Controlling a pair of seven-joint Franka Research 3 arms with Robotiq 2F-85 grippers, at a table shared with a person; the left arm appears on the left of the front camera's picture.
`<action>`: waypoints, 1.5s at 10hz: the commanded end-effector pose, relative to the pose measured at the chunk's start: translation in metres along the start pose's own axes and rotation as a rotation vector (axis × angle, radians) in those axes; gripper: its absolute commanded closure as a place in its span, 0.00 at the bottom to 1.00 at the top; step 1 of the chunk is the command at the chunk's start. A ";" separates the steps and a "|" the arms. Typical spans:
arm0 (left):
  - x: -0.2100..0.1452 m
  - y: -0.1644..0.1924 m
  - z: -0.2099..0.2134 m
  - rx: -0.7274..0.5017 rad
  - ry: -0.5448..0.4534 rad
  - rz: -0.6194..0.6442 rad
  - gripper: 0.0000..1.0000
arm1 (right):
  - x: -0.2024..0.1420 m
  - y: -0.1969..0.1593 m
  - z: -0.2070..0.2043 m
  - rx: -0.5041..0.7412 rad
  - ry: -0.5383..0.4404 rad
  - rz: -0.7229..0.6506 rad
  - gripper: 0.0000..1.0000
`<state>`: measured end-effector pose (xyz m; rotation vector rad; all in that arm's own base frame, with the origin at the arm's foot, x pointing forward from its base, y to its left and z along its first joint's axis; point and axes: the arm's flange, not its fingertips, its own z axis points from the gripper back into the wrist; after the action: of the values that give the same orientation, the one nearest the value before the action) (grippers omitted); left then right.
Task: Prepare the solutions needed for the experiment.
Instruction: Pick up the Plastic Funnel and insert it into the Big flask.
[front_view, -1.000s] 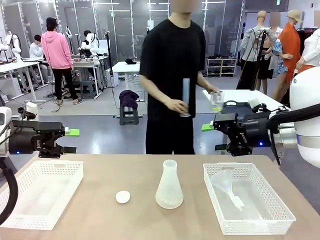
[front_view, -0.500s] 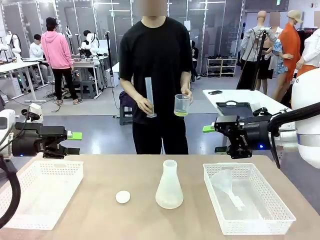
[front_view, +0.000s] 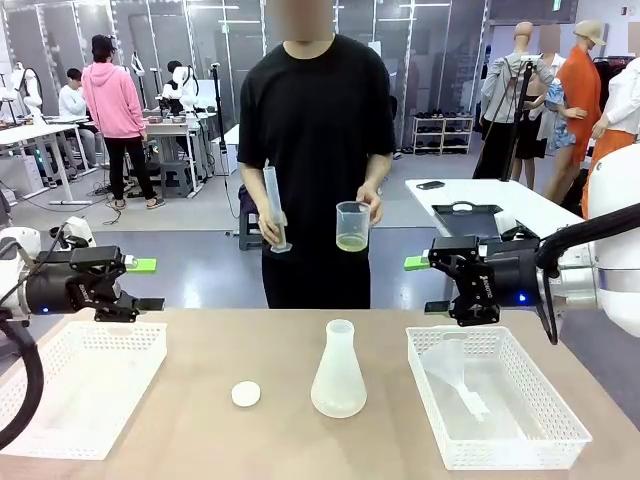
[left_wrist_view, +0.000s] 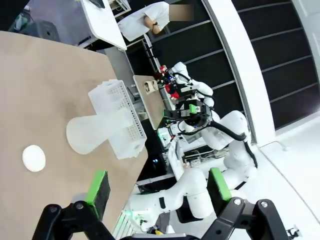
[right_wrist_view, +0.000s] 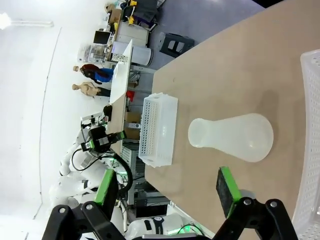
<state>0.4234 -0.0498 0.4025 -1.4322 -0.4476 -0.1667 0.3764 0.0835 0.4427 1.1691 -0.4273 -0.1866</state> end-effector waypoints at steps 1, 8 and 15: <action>0.011 0.013 -0.001 0.026 0.023 0.017 0.00 | -0.002 0.003 -0.001 -0.014 -0.009 0.024 0.00; 0.006 0.016 0.003 0.006 0.007 0.046 0.00 | 0.000 0.002 -0.001 -0.004 0.001 0.010 0.00; 0.006 0.016 0.003 0.006 0.007 0.046 0.00 | 0.087 0.024 0.024 -0.455 0.478 0.784 0.00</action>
<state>0.4341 -0.0417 0.3884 -1.4003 -0.3922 -0.1415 0.4326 0.0469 0.4656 0.5982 -0.2787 0.5063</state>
